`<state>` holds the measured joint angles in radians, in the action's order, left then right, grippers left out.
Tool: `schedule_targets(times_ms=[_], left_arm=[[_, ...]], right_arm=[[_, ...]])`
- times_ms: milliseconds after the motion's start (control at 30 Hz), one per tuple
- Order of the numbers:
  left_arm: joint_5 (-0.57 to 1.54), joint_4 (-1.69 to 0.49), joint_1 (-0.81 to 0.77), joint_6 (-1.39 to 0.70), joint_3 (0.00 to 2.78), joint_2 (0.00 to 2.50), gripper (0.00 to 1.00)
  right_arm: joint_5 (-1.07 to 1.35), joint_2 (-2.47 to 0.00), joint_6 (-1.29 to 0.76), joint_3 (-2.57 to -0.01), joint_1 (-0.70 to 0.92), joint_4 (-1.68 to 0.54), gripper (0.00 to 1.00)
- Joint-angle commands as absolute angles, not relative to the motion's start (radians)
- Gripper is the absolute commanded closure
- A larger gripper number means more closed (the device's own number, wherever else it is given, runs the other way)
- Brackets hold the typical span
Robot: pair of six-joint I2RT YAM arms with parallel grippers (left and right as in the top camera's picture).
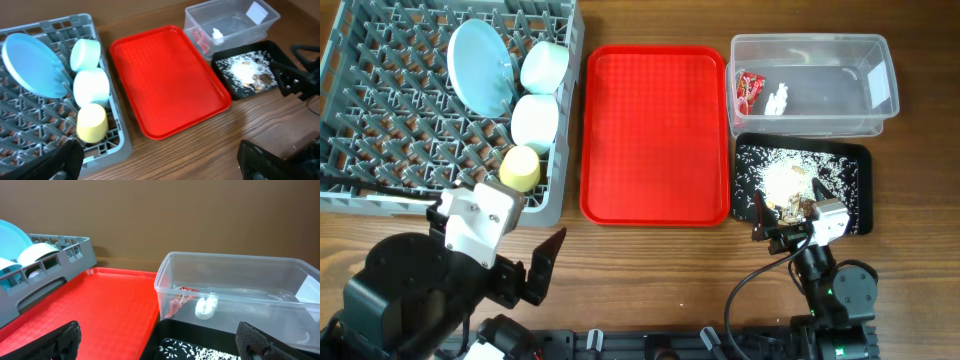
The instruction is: Sort waste into correct bins and load items into the dishwasher rack
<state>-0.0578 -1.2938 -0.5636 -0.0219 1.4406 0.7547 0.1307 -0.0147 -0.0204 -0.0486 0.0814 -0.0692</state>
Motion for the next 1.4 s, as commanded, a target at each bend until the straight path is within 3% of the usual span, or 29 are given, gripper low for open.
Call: schedule_targets(times_ms=[0, 233, 400, 633, 967, 1367], left_arm=[[-0.011, -1.250, -0.567, -0.035, 1.422, 0.751, 0.00], [0.007, -0.945, -0.487, -0.068, 1.230, 0.684, 0.00], [0.165, -0.481, -0.329, -0.068, 0.812, 0.497, 0.00], [0.250, -0.191, -0.228, -0.069, 0.457, 0.298, 0.00], [0.253, -0.129, -0.130, -0.068, 0.197, 0.003, 0.00], [0.226, -0.079, -0.112, -0.060, 0.017, 0.003, 0.00]], right_arm=[[0.139, -0.005, -0.006, -0.039, 0.077, -0.065, 0.00], [0.139, -0.005, -0.006, -0.039, 0.077, -0.065, 0.00], [0.139, -0.005, -0.006, -0.039, 0.077, -0.065, 0.00], [0.139, -0.005, -0.006, -0.039, 0.077, -0.065, 0.00], [0.139, -0.005, -0.006, -0.039, 0.077, -0.065, 0.00], [0.139, -0.005, -0.006, -0.039, 0.077, -0.065, 0.00]])
